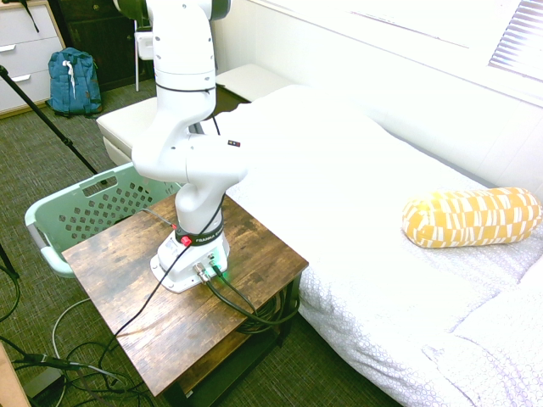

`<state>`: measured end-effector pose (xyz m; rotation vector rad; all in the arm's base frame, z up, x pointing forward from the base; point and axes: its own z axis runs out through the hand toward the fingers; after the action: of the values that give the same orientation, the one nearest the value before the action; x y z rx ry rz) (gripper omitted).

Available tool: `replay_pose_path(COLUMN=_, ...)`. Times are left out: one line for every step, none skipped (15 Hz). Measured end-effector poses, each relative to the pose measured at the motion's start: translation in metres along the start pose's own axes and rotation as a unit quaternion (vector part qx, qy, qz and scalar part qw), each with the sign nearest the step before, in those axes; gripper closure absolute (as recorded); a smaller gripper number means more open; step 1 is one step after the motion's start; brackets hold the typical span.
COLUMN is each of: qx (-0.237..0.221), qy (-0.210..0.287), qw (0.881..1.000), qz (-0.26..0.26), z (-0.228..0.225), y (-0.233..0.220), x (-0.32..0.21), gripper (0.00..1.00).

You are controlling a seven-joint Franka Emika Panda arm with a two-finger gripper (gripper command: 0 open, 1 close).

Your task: Put my clothes in the laundry bag

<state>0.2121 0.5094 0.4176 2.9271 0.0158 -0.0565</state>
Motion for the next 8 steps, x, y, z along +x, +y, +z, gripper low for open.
replay_pose_path(qx=-0.004, qy=-0.004, qw=1.0, qz=-0.01, z=0.004, y=0.002, x=-0.041, gripper=1.0)
replay_pose_path(qx=-0.009, qy=-0.007, qw=1.0, qz=-0.019, z=0.008, y=0.008, x=-0.082, gripper=1.0)
replay_pose_path(qx=-0.014, qy=-0.006, qw=1.0, qz=-0.026, z=0.013, y=0.017, x=-0.12, gripper=1.0)
replay_pose_path(qx=-0.02, qy=-0.005, qw=0.999, qz=-0.03, z=0.022, y=0.028, x=-0.157, gripper=1.0)
replay_pose_path(qx=-0.025, qy=-0.005, qw=0.999, qz=-0.033, z=0.033, y=0.042, x=-0.192, gripper=1.0)
replay_pose_path(qx=-0.03, qy=-0.005, qw=0.999, qz=-0.034, z=0.047, y=0.057, x=-0.223, gripper=1.0)
replay_pose_path(qx=-0.034, qy=-0.003, qw=0.999, qz=-0.036, z=0.063, y=0.075, x=-0.249, gripper=1.0)
replay_pose_path(qx=-0.035, qy=-0.002, qw=0.999, qz=-0.032, z=0.08, y=0.093, x=-0.26, gripper=1.0)
